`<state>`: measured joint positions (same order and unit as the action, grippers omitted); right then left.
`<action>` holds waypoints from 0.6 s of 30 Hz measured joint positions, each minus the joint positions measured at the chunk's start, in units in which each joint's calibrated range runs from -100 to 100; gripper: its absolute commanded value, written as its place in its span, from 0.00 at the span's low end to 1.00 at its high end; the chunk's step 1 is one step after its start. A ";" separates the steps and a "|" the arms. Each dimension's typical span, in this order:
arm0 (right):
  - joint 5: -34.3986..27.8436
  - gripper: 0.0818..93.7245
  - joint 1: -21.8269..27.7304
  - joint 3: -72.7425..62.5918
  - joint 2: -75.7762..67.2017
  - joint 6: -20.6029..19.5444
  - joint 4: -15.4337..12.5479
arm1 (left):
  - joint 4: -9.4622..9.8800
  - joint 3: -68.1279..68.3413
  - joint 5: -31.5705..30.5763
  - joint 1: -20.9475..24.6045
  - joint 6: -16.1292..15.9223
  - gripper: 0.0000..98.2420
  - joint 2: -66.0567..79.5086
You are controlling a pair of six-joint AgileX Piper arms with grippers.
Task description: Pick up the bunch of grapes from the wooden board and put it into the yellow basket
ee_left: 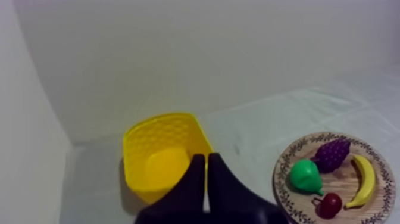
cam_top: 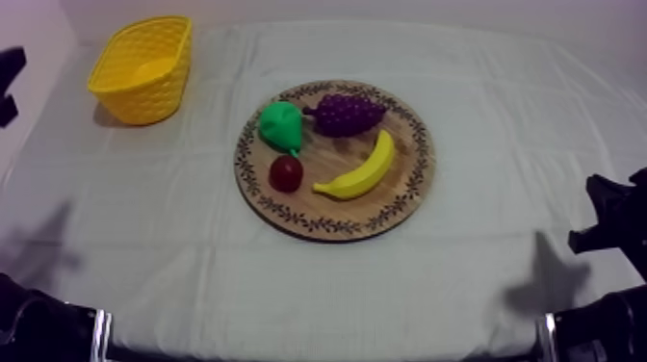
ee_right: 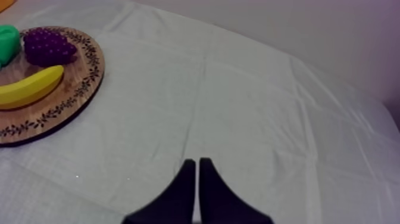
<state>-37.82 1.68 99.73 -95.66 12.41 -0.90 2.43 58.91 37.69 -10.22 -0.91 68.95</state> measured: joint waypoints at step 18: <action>0.00 0.00 0.00 0.00 0.00 -0.03 0.00 | -1.83 -31.23 14.10 -6.82 -9.08 0.00 -26.45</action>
<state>-37.82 1.68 99.73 -95.66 12.38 -0.90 0.60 27.68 51.79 -17.04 -10.00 42.50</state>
